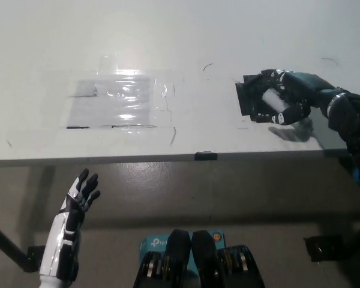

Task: The robot uses right hand to pick up a small white air pumper and uses its left hand to compress it, and then puts it on the desk

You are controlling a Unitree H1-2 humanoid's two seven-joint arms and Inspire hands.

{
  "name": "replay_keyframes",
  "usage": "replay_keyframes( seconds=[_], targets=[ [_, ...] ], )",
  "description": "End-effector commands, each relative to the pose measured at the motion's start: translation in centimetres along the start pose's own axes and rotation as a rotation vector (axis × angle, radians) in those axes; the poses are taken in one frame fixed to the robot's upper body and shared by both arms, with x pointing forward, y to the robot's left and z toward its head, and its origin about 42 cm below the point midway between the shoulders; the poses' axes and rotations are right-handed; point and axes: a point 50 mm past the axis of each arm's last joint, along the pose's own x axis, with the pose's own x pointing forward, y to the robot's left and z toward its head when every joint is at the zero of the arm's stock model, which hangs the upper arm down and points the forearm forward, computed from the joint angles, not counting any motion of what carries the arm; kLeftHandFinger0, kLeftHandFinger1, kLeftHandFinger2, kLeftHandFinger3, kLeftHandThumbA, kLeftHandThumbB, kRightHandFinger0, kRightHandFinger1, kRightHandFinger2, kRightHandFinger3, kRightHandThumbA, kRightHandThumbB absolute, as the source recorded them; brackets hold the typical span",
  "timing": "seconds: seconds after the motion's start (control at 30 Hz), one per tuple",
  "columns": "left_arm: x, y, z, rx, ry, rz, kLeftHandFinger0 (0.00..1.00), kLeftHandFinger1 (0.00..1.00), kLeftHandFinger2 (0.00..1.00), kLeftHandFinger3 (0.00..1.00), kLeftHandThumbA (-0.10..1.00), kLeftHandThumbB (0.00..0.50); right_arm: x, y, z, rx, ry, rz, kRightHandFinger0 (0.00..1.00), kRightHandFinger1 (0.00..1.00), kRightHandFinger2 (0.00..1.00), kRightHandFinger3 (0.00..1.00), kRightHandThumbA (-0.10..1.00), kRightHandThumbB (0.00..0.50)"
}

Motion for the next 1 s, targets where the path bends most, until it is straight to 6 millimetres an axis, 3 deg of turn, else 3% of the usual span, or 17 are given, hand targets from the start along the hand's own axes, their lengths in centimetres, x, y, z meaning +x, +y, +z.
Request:
replay_keyframes(
  seconds=[0.0, 0.07, 0.17, 0.27, 0.3, 0.33, 0.37, 0.4, 0.43, 0.5, 0.53, 0.63, 0.67, 0.8, 0.9, 0.97],
  targets=[
    [0.0, -0.3, 0.5, -0.003, -0.050, -0.013, 1.00, 1.00, 1.00, 1.00, 1.00, 0.141, -1.0, -4.3, 1.2, -0.010, -0.090, -0.087, 1.00, 1.00, 1.00, 1.00, 0.80, 0.495],
    [0.0, -0.4, 0.5, -0.009, -0.052, -0.013, 1.00, 1.00, 1.00, 1.00, 1.00, 0.140, -2.0, -5.1, 1.4, 0.010, -0.133, -0.159, 1.00, 1.00, 1.00, 1.00, 0.78, 0.457],
    [0.1, -0.4, 0.5, 0.000, -0.058, -0.014, 1.00, 1.00, 1.00, 1.00, 1.00, 0.150, -3.0, -6.2, 1.5, 0.024, -0.182, -0.274, 1.00, 1.00, 1.00, 1.00, 0.92, 0.454],
    [0.5, -0.3, 0.5, -0.001, -0.057, -0.018, 1.00, 1.00, 1.00, 1.00, 1.00, 0.150, -5.6, -9.4, 1.9, 0.109, -0.324, -0.493, 1.00, 1.00, 1.00, 1.00, 1.00, 0.396],
    [0.8, -0.3, 0.6, 0.000, -0.063, -0.020, 1.00, 1.00, 1.00, 1.00, 1.00, 0.143, -6.4, -10.3, 2.3, 0.132, -0.348, -0.532, 1.00, 1.00, 1.00, 1.00, 1.00, 0.395],
    [1.0, -0.3, 0.6, 0.001, -0.065, -0.021, 1.00, 1.00, 1.00, 1.00, 1.00, 0.132, -6.8, -10.7, 2.5, 0.142, -0.359, -0.550, 1.00, 1.00, 1.00, 1.00, 1.00, 0.429],
    [1.4, -0.4, 0.6, 0.001, -0.074, -0.025, 1.00, 1.00, 1.00, 1.00, 1.00, 0.129, -8.8, -12.4, 3.6, 0.155, -0.428, -0.659, 1.00, 1.00, 1.00, 1.00, 1.00, 0.345],
    [1.4, -0.5, 0.6, 0.002, -0.075, -0.027, 1.00, 1.00, 1.00, 1.00, 1.00, 0.121, -10.5, -13.3, 4.5, 0.151, -0.477, -0.730, 1.00, 1.00, 1.00, 1.00, 1.00, 0.334],
    [2.0, -0.6, 0.7, 0.000, -0.086, -0.031, 1.00, 1.00, 1.00, 1.00, 1.00, 0.118, -11.7, -14.3, 5.1, 0.149, -0.510, -0.775, 1.00, 1.00, 1.00, 1.00, 1.00, 0.331],
    [2.3, -0.6, 0.8, 0.003, -0.087, -0.030, 1.00, 1.00, 1.00, 1.00, 1.00, 0.128, -14.9, -15.0, 6.8, 0.181, -0.578, -0.855, 1.00, 1.00, 1.00, 1.00, 1.00, 0.399],
    [2.7, -0.6, 0.9, 0.005, -0.093, -0.030, 1.00, 1.00, 1.00, 1.00, 1.00, 0.130, -16.6, -15.0, 7.8, 0.186, -0.619, -0.892, 1.00, 1.00, 1.00, 1.00, 1.00, 0.385],
    [3.3, -0.4, 1.0, 0.005, -0.097, -0.035, 1.00, 1.00, 1.00, 1.00, 1.00, 0.123, -19.3, -13.6, 9.1, 0.206, -0.685, -0.948, 1.00, 1.00, 1.00, 1.00, 1.00, 0.375],
    [3.7, -0.2, 0.9, 0.007, -0.104, -0.039, 1.00, 1.00, 1.00, 1.00, 1.00, 0.129, -20.2, -12.1, 9.5, 0.207, -0.718, -0.980, 1.00, 1.00, 1.00, 1.00, 1.00, 0.349],
    [4.7, 0.1, 0.6, 0.019, -0.125, -0.054, 1.00, 1.00, 1.00, 1.00, 1.00, 0.132, -22.0, -7.6, 9.8, 0.301, -0.744, -1.007, 1.00, 1.00, 1.00, 1.00, 1.00, 0.380],
    [5.3, 0.5, 0.1, 0.027, -0.121, -0.057, 1.00, 1.00, 1.00, 1.00, 1.00, 0.142, -22.1, -4.1, 9.4, 0.402, -0.753, -1.016, 1.00, 1.00, 1.00, 1.00, 1.00, 0.282],
    [5.3, 0.5, -0.1, 0.024, -0.117, -0.055, 1.00, 1.00, 1.00, 1.00, 1.00, 0.144, -22.0, -2.7, 9.2, 0.442, -0.741, -1.011, 1.00, 1.00, 1.00, 1.00, 1.00, 0.277]
  ],
)
